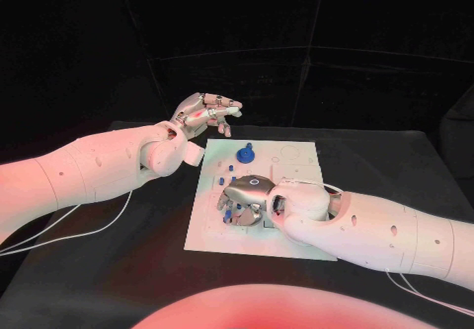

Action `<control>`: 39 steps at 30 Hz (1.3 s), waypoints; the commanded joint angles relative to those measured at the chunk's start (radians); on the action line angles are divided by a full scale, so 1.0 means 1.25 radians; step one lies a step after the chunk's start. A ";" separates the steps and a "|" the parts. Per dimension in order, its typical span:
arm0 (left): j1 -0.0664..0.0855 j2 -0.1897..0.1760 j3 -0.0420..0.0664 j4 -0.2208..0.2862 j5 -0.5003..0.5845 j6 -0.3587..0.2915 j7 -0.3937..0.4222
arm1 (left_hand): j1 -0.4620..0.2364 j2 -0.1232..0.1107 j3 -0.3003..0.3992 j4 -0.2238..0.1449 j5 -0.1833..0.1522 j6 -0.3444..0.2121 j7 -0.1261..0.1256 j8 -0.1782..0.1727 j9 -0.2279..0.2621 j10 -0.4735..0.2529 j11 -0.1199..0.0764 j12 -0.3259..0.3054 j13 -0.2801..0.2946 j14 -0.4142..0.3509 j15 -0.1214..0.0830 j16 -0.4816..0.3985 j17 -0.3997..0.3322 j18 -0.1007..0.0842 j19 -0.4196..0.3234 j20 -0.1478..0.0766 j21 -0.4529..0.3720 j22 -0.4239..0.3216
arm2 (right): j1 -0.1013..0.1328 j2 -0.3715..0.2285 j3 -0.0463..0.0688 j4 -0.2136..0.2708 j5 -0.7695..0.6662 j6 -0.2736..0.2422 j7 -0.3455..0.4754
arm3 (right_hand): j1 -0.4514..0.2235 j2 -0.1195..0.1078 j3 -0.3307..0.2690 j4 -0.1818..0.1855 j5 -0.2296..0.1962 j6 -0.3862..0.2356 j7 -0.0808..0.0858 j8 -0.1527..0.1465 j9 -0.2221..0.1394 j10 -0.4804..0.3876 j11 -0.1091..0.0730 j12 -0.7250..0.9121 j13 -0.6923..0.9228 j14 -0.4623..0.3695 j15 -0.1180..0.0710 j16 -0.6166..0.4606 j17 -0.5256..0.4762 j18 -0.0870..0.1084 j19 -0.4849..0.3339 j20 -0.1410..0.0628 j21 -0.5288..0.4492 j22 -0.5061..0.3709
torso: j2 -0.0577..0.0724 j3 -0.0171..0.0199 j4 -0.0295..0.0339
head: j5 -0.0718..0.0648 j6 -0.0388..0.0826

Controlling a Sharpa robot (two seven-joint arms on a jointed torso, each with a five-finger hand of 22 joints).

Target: Assemble the parts on the task board

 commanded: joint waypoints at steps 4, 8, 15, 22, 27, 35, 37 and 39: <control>0.001 0.000 0.001 0.000 0.003 0.012 0.000 | 0.002 0.003 0.001 -0.003 -0.001 -0.001 0.006 -0.001 0.000 -0.003 0.002 -0.003 0.000 -0.006 0.003 -0.003 -0.001 0.005 0.005 -0.001 -0.004 -0.001 | 0.001 -0.001 0.000 0.006 0.008 -0.037 0.012 | 0.003 0.008 -0.013 0.003 0.000 -0.030 -0.004 -0.004 0.000 0.010 -0.012 0.011 0.002 0.011 -0.004 0.004 -0.001 -0.008 0.004 -0.002 -0.003 0.000 | 0.000 0.0000 -0.0002 | -0.001 -0.001; 0.001 0.000 0.001 0.000 0.003 0.012 0.000 | 0.002 0.003 0.001 -0.003 -0.001 -0.001 0.006 -0.001 0.000 -0.003 0.002 -0.003 0.000 -0.006 0.003 -0.003 -0.001 0.005 0.005 -0.001 -0.004 -0.001 | 0.001 -0.002 0.000 0.008 0.009 -0.037 0.012 | 0.003 0.009 -0.014 0.003 0.001 -0.033 -0.004 -0.004 0.000 0.013 -0.013 0.012 0.002 0.011 -0.005 0.005 0.000 -0.008 0.004 -0.003 -0.002 0.000 | 0.000 -0.0002 0.0000 | -0.001 -0.001; 0.001 -0.001 0.001 0.000 0.003 0.012 0.000 | 0.002 0.003 0.001 -0.003 -0.001 -0.001 0.006 -0.001 0.000 -0.003 0.002 -0.003 0.000 -0.006 0.003 -0.003 -0.001 0.005 0.005 -0.001 -0.004 -0.001 | 0.001 -0.003 0.000 0.009 0.016 -0.029 0.010 | 0.003 0.010 -0.014 0.003 0.001 -0.033 -0.004 -0.003 0.001 0.014 -0.013 0.013 0.002 0.011 -0.005 0.004 -0.002 -0.008 0.005 -0.003 -0.002 0.000 | 0.000 -0.0003 -0.0003 | -0.002 -0.002; 0.001 -0.001 0.001 0.001 0.003 0.012 0.000 | 0.002 0.003 0.001 -0.003 -0.001 -0.001 0.006 -0.001 0.000 -0.003 0.002 -0.003 0.000 -0.006 0.003 -0.003 -0.001 0.005 0.005 -0.001 -0.004 -0.001 | 0.001 -0.002 0.000 0.010 0.021 -0.022 0.008 | 0.003 0.009 -0.017 0.004 0.001 -0.035 -0.004 -0.003 0.001 0.014 -0.013 0.012 0.001 0.010 -0.005 0.002 -0.007 -0.008 0.003 -0.004 -0.004 -0.003 | 0.000 -0.0002 0.0001 | -0.003 -0.003; 0.001 -0.001 0.001 0.000 0.003 0.011 0.000 | 0.002 0.003 0.001 -0.003 -0.001 -0.001 0.006 -0.001 0.000 -0.003 0.002 -0.003 0.000 -0.006 0.003 -0.003 -0.001 0.005 0.005 -0.001 -0.004 -0.001 | 0.001 -0.002 0.000 0.010 0.021 -0.019 0.007 | 0.003 0.009 -0.018 0.004 0.001 -0.036 -0.004 -0.003 0.001 0.014 -0.013 0.012 0.001 0.009 -0.005 0.002 -0.007 -0.008 0.003 -0.004 -0.005 -0.004 | 0.000 -0.0002 0.0002 | -0.003 -0.003; 0.001 -0.001 0.001 0.000 0.003 0.011 -0.001 | 0.002 0.003 0.001 -0.003 -0.001 -0.001 0.006 -0.001 0.000 -0.003 0.002 -0.003 0.000 -0.006 0.003 -0.003 -0.001 0.005 0.005 -0.001 -0.004 -0.001 | 0.001 -0.004 0.000 0.008 0.020 -0.046 0.001 | 0.008 0.006 -0.035 0.001 0.004 -0.042 0.001 -0.001 0.003 -0.025 -0.005 -0.007 -0.002 0.001 0.000 -0.018 -0.039 -0.003 -0.018 -0.001 -0.028 -0.042 | 0.000 0.0001 -0.0006 | -0.003 -0.002; 0.001 -0.001 0.001 0.000 0.003 0.011 -0.001 | 0.002 0.003 0.001 -0.003 -0.001 -0.001 0.006 -0.001 0.000 -0.003 0.002 -0.003 0.000 -0.006 0.003 -0.003 -0.001 0.005 0.005 -0.001 -0.004 -0.001 | 0.001 -0.005 0.000 0.008 0.019 -0.062 -0.002 | 0.011 0.007 -0.046 0.000 0.006 -0.044 0.004 -0.001 0.003 -0.049 0.000 -0.014 -0.002 -0.005 0.004 -0.033 -0.061 0.001 -0.032 0.002 -0.045 -0.068 | 0.000 0.0003 -0.0008 | -0.003 -0.002; 0.001 -0.001 0.001 0.000 0.003 0.011 -0.001 | 0.002 0.003 0.001 -0.003 -0.001 -0.001 0.006 -0.001 0.000 -0.003 0.002 -0.003 0.000 -0.006 0.003 -0.003 -0.001 0.005 0.005 -0.001 -0.004 -0.001 | 0.001 -0.008 0.000 0.008 0.018 -0.083 -0.004 | 0.016 0.010 -0.060 -0.003 0.007 -0.045 0.007 0.000 0.004 -0.074 0.005 -0.019 -0.001 -0.012 0.008 -0.052 -0.090 0.006 -0.047 0.006 -0.066 -0.098 | 0.000 0.0003 -0.0005 | -0.004 -0.002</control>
